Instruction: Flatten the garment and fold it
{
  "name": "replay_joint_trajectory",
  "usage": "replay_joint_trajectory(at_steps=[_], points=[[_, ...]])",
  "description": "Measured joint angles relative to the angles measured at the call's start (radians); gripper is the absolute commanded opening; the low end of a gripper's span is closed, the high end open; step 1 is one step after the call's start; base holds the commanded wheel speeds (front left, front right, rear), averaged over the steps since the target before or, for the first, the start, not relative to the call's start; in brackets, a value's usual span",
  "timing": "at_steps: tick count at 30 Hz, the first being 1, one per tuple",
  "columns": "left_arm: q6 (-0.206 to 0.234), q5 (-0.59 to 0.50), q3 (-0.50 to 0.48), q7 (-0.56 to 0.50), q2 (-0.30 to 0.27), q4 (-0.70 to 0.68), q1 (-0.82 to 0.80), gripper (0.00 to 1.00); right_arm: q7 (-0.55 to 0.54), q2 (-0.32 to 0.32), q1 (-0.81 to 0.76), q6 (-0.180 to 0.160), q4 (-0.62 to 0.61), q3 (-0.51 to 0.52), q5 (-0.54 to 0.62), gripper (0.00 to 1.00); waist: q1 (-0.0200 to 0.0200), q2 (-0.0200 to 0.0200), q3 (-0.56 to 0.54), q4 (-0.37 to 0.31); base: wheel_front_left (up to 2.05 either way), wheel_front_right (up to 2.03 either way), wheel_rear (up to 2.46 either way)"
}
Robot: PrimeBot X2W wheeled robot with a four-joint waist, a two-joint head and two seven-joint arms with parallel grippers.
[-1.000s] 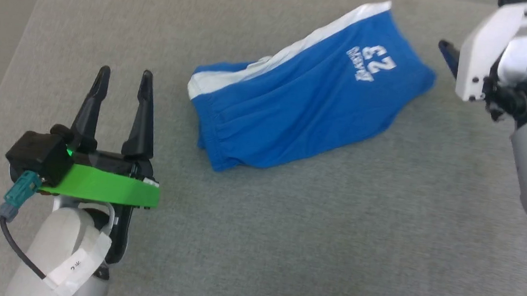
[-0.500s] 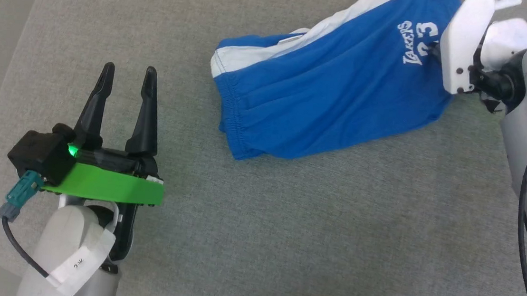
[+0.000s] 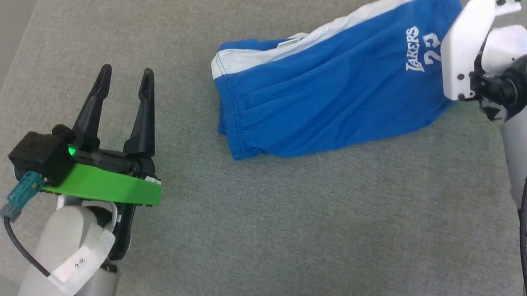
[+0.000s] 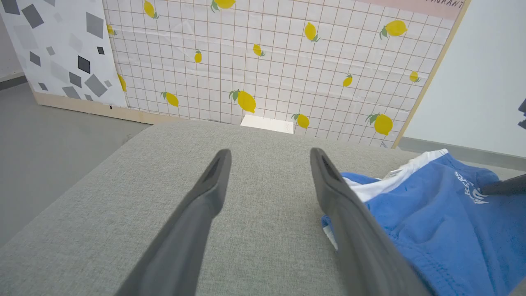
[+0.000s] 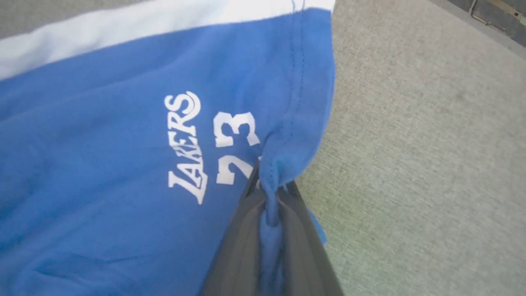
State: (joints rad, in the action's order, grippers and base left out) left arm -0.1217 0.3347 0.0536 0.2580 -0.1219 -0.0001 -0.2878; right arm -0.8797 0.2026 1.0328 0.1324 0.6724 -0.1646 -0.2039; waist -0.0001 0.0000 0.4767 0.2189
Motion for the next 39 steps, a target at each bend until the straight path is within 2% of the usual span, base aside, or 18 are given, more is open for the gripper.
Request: replay_joint_trajectory(at_steps=[7, 13, 21, 26, 30, 34, 39], points=[[-0.001, -0.003, 0.0, 0.0, 0.0, 0.016, 0.009, 1.0, 0.023, 0.004, -0.048, 0.0, -0.057, 0.027, -0.048, 0.0, 0.0, 0.0, -0.057, -0.029, 0.0, 0.0, 0.0], [-0.002, -0.008, -0.002, 0.0, -0.002, 0.026, 0.044, 1.0, -0.002, 0.051, -0.172, 0.0, -0.13, 0.058, -0.115, 0.0, 0.0, 0.0, -0.121, -0.07, 0.0, 0.0, 0.0], [-0.002, -0.01, 0.004, 0.0, -0.001, 0.032, 0.084, 1.0, -0.037, 0.124, -0.409, 0.0, -0.246, 0.221, -0.14, 0.0, 0.0, 0.0, -0.207, -0.134, 0.0, 0.0, 0.0], [-0.001, -0.01, 0.005, 0.0, -0.001, 0.033, 0.104, 1.0, -0.059, 0.121, -0.526, 0.0, -0.302, 0.338, -0.114, 0.0, 0.0, 0.0, -0.238, -0.165, 0.0, 0.0, 0.0], [0.0, -0.009, 0.006, 0.0, -0.001, 0.034, 0.108, 1.0, -0.076, 0.097, -0.557, 0.0, -0.352, 0.386, -0.089, 0.0, 0.0001, 0.0001, -0.246, -0.175, 0.0, 0.0, 0.0], [0.004, -0.008, 0.007, 0.0, -0.003, 0.039, 0.108, 1.0, -0.129, 0.122, -0.562, 0.0, -0.459, 0.305, -0.03, 0.0, 0.0001, 0.0, -0.245, -0.175, 0.0, 0.0, 0.0], [0.008, -0.006, 0.006, -0.001, -0.004, 0.042, 0.108, 1.0, -0.187, 0.171, -0.552, 0.0, -0.551, 0.178, -0.031, 0.0, 0.0001, 0.0, -0.246, -0.176, 0.0, 0.0, 0.0]])
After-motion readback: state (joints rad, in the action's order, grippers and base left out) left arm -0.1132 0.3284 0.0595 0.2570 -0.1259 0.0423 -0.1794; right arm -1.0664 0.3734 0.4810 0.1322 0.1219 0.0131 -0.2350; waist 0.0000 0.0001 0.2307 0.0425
